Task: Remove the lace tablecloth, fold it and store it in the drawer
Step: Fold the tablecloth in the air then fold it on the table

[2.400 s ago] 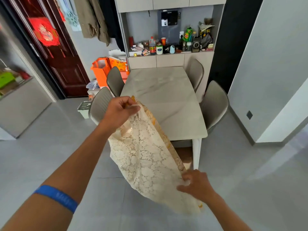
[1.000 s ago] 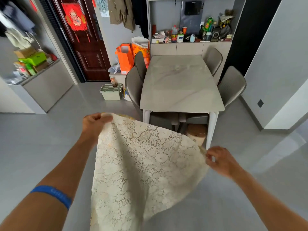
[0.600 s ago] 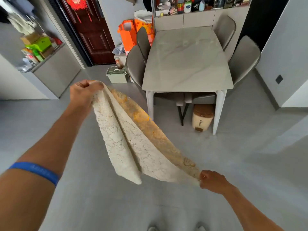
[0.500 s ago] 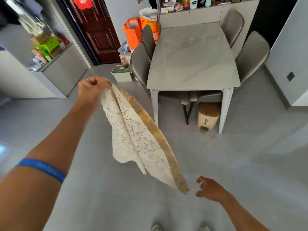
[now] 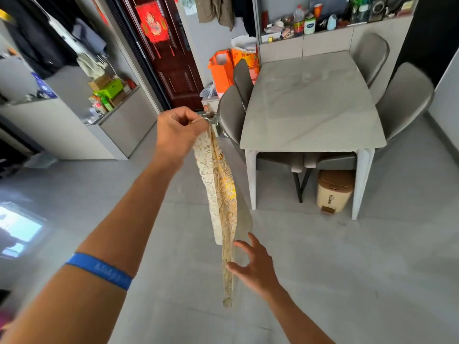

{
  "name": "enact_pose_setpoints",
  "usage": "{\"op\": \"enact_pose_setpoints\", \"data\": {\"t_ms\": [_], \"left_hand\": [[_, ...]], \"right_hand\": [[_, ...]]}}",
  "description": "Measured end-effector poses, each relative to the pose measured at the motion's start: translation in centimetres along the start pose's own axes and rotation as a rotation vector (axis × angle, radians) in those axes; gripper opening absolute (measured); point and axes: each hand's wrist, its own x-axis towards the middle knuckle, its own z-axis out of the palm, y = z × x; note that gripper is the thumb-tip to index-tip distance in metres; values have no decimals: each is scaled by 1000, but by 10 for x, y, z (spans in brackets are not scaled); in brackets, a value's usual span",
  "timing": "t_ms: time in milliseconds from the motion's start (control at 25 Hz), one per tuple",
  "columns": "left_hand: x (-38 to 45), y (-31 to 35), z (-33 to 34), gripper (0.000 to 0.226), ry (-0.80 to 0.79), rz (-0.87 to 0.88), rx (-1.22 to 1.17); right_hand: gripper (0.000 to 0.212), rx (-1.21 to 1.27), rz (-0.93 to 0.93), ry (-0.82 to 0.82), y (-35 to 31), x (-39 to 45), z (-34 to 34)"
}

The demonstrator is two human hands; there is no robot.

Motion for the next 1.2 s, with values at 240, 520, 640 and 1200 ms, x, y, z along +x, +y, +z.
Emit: {"op": "enact_pose_setpoints", "data": {"t_ms": [240,520,640,1200], "left_hand": [[3,14,-7,24,145,-34,-122],[-7,56,24,23,265,71,-248],[-13,67,38,20,264,121,-245],[-35,52,42,12,155,173,-98]], "right_hand": [[100,-92,206,165,0,-7,7],[115,68,263,219,-24,-7,26],[107,179,312,469,-53,6,20],[63,392,-2,861,-156,53,-63]]}}
